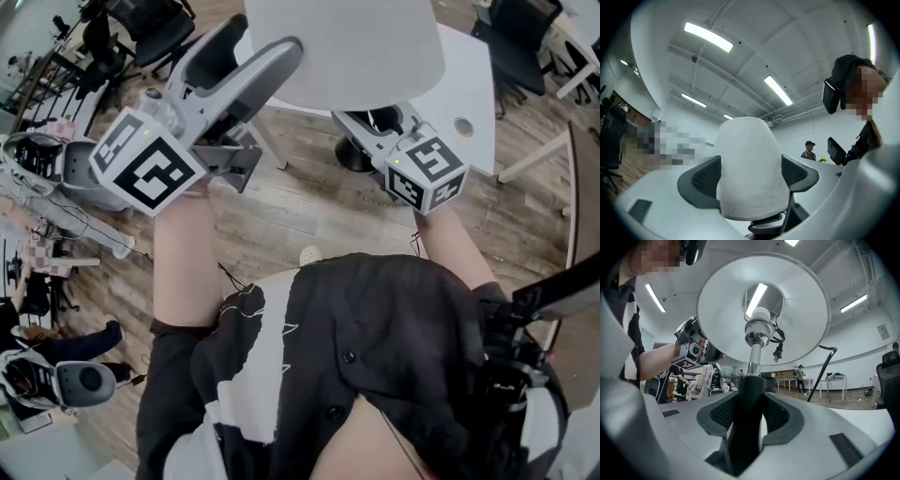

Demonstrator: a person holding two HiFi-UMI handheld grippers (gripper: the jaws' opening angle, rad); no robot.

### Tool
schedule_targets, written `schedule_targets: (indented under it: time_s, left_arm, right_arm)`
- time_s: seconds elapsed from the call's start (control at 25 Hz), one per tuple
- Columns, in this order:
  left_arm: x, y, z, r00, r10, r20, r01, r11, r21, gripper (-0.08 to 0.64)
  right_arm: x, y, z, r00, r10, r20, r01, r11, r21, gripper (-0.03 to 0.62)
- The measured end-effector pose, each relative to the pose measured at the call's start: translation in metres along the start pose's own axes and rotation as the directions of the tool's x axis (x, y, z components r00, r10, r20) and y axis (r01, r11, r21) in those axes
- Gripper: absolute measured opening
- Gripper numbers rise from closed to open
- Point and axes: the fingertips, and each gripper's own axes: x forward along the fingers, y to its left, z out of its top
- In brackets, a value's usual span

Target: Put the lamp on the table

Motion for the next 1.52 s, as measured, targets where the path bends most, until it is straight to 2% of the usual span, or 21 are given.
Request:
schedule_targets:
  time_s: [0.68,0.88,1.2,1.4,1.52]
  left_arm:
    - [-0.047,0.088,0.039,0.997,-0.073,0.001,0.073,0.997,0.023,0.413]
    - [-0.053,0.098,0.041,0.996,-0.089,0.009,0.089,0.995,0.042,0.413]
    - [-0.070,0.123,0.026,0.997,-0.081,0.009,0.080,0.996,0.034,0.413]
    - [-0.073,0.142,0.038,0.998,-0.059,0.023,0.059,0.998,0.018,0.413]
    - [-0.079,0.156,0.032,0.999,-0.047,0.014,0.047,0.999,0.018,0.413]
  right_arm:
    - [0.104,0.022,0.022,0.998,-0.060,0.031,0.061,0.998,-0.027,0.167]
    - [0.119,0.024,0.021,0.996,-0.069,0.051,0.071,0.997,-0.029,0.166]
    - [0.143,0.030,0.002,0.997,-0.067,0.035,0.068,0.997,-0.022,0.166]
    - [0.161,0.029,0.011,0.999,-0.047,0.013,0.048,0.999,-0.024,0.166]
    - [0.175,0.031,0.002,0.999,-0.036,0.011,0.036,0.999,-0.016,0.166]
